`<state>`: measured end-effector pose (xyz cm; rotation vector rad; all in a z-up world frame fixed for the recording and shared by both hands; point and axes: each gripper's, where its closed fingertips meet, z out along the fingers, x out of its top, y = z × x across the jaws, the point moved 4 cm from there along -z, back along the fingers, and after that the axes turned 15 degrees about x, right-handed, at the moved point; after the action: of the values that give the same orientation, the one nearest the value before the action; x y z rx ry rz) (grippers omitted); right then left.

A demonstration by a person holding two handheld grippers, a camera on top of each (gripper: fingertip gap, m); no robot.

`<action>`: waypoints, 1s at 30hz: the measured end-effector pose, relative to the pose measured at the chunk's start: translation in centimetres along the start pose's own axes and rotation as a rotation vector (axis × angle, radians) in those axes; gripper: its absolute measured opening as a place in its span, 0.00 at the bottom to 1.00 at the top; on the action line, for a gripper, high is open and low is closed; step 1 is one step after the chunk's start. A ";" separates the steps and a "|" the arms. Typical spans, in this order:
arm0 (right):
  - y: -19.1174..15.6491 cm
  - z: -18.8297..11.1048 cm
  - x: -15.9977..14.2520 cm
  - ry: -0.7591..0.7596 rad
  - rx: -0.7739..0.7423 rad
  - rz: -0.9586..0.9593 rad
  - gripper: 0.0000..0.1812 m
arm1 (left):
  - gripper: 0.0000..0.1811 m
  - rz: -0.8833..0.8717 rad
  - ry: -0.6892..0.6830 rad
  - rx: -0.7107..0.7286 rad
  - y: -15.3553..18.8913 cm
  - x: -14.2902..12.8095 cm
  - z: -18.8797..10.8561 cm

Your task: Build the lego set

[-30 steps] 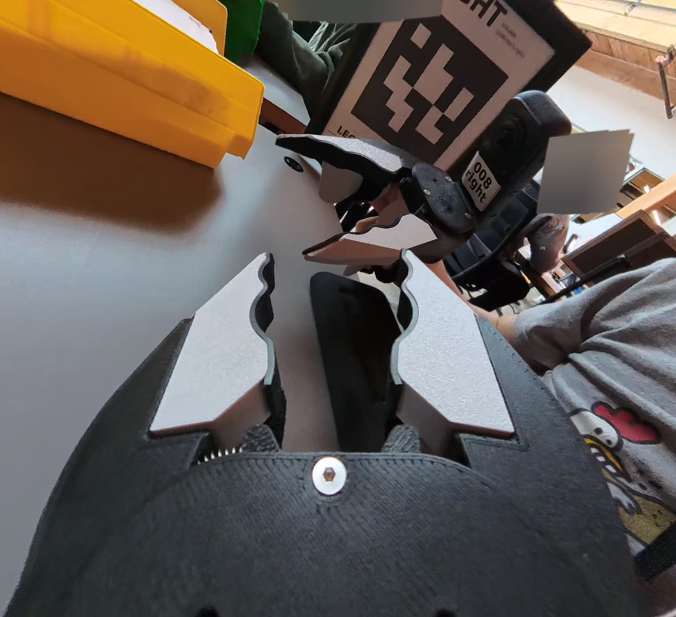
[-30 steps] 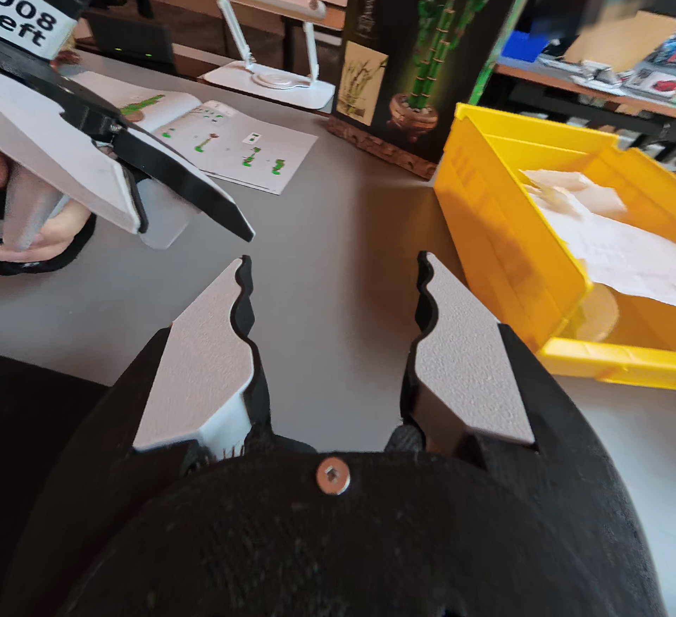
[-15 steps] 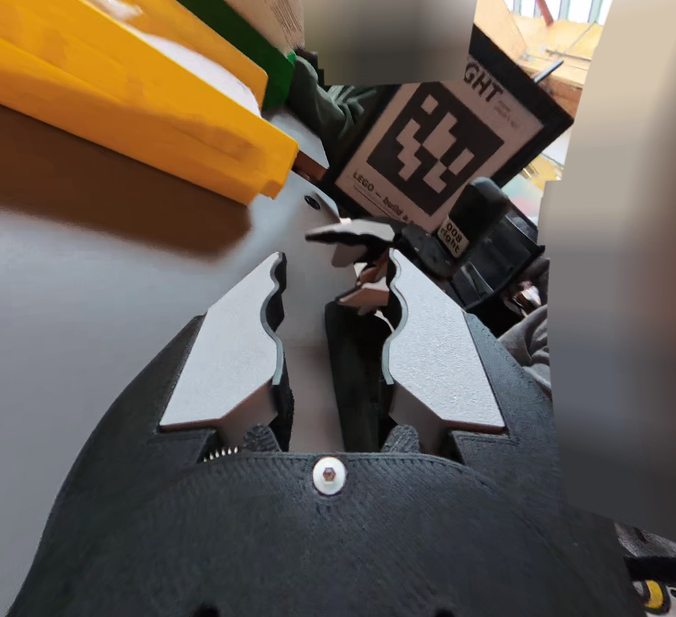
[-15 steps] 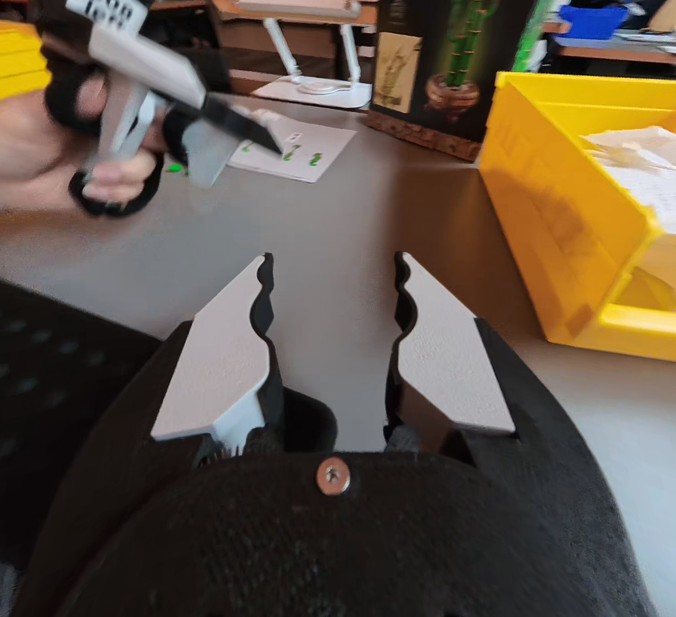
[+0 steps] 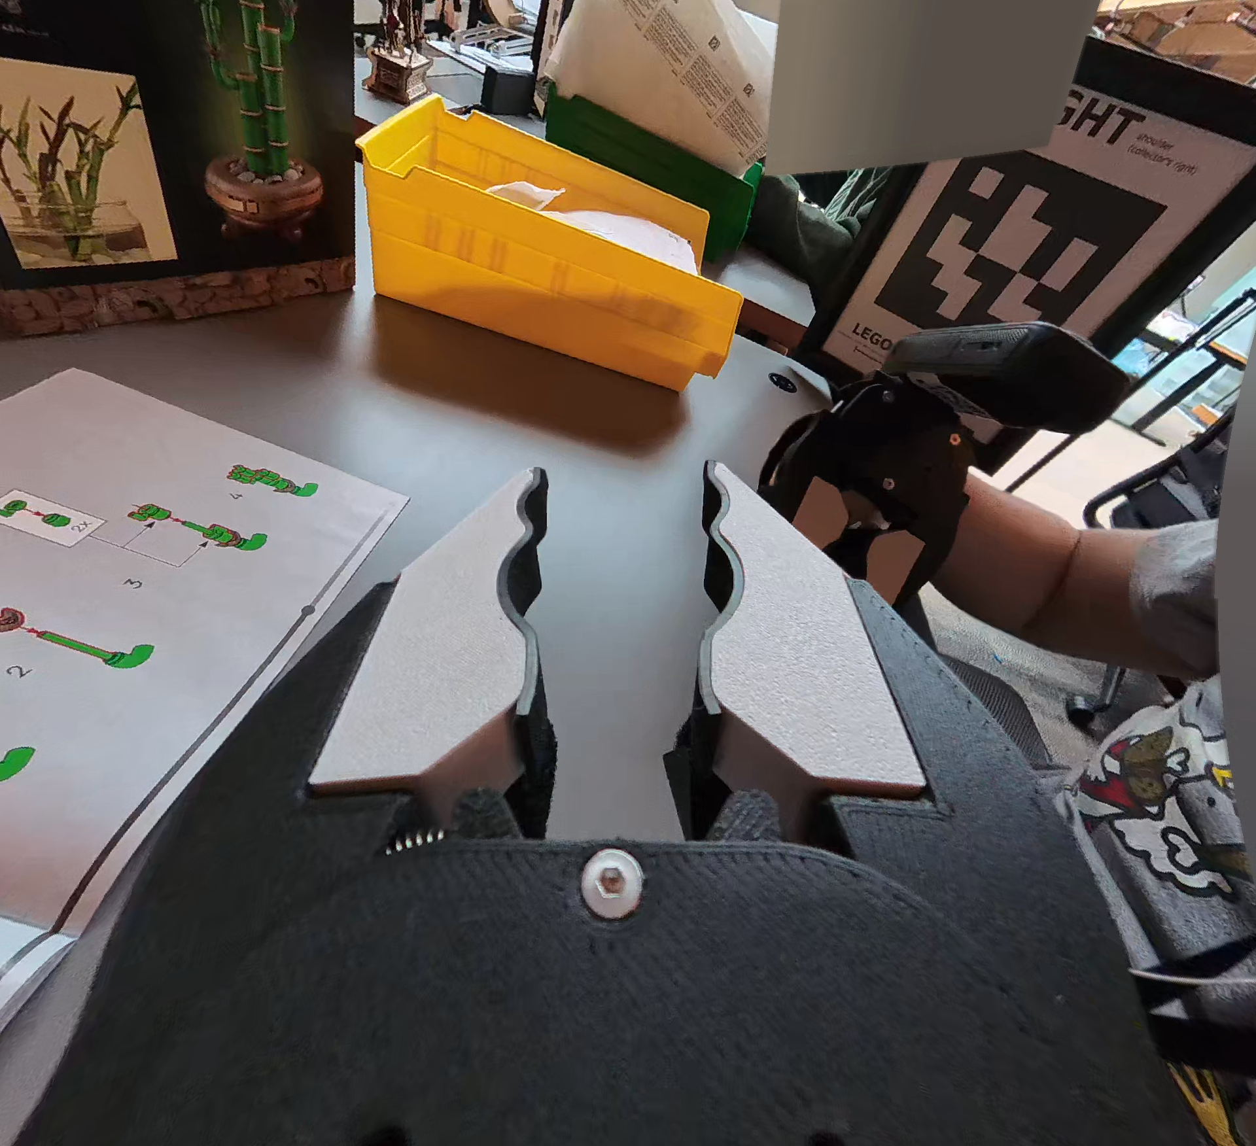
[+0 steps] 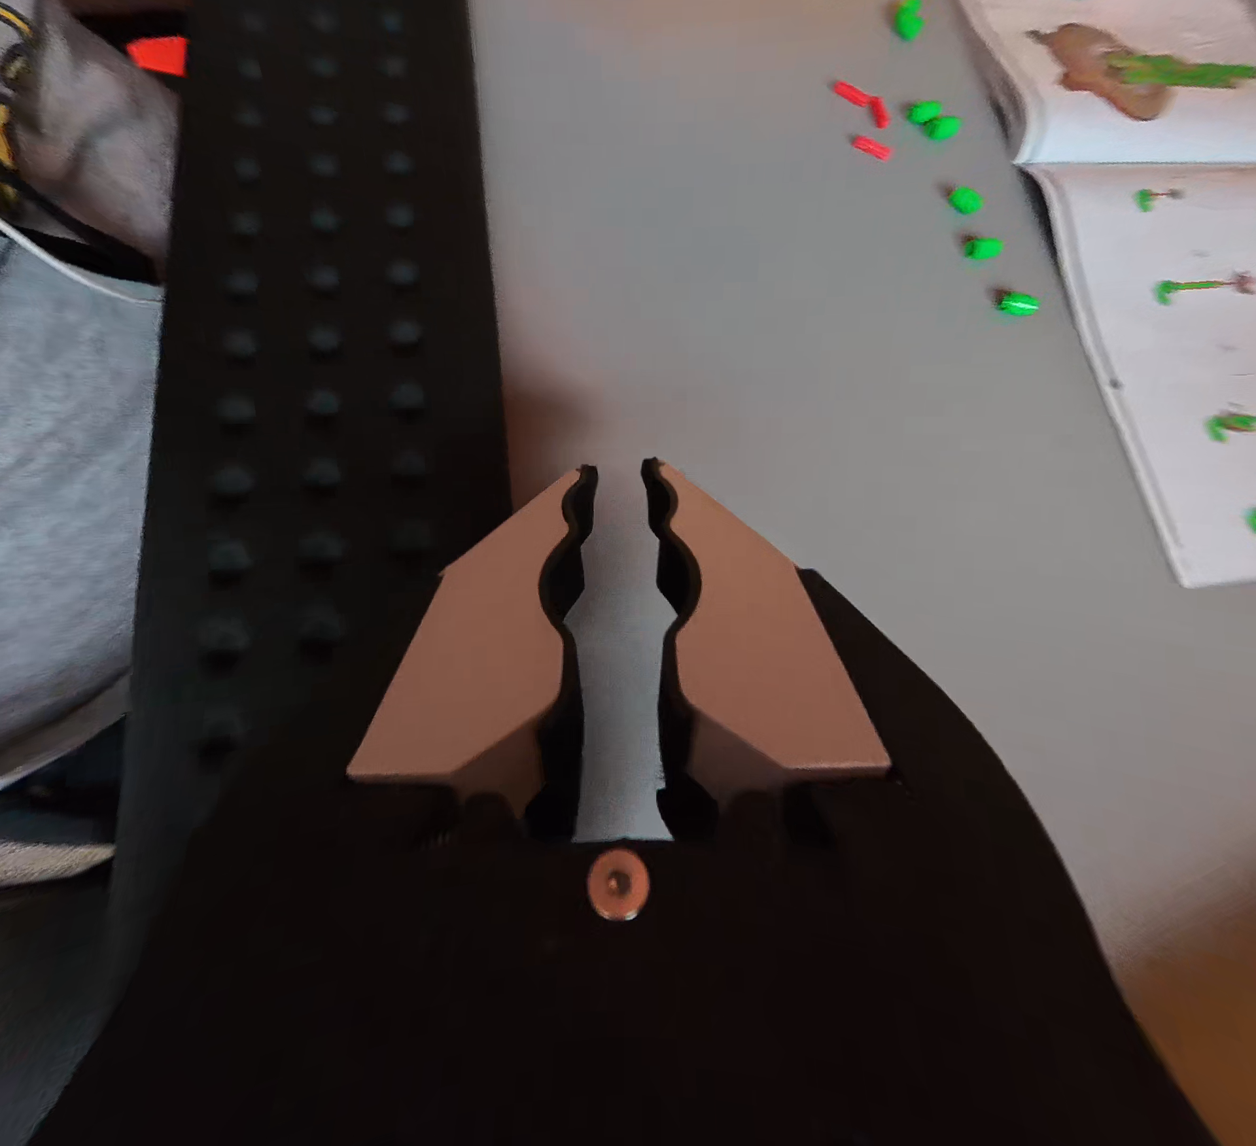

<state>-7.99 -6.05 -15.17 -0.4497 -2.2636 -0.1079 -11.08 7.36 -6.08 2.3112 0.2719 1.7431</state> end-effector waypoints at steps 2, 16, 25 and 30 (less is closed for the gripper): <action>0.4 0.4 -0.2 -0.033 0.025 0.015 0.08 | 0.24 0.022 -0.012 0.010 0.1 -0.2 0.1; 1.2 1.8 -0.6 -0.148 0.100 0.059 0.05 | 0.23 0.009 -0.050 -0.029 0.4 -0.7 0.4; 1.1 2.1 -0.7 -0.137 0.155 0.092 0.04 | 0.22 0.021 -0.086 -0.028 0.4 -1.3 0.8; 1.2 2.3 -0.6 -0.123 0.187 0.107 0.02 | 0.21 0.061 -0.122 -0.002 0.3 -2.0 1.3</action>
<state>-8.83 -4.63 -17.24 -0.4881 -2.3379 0.1896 -10.41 6.39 -8.13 2.4365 0.1797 1.6203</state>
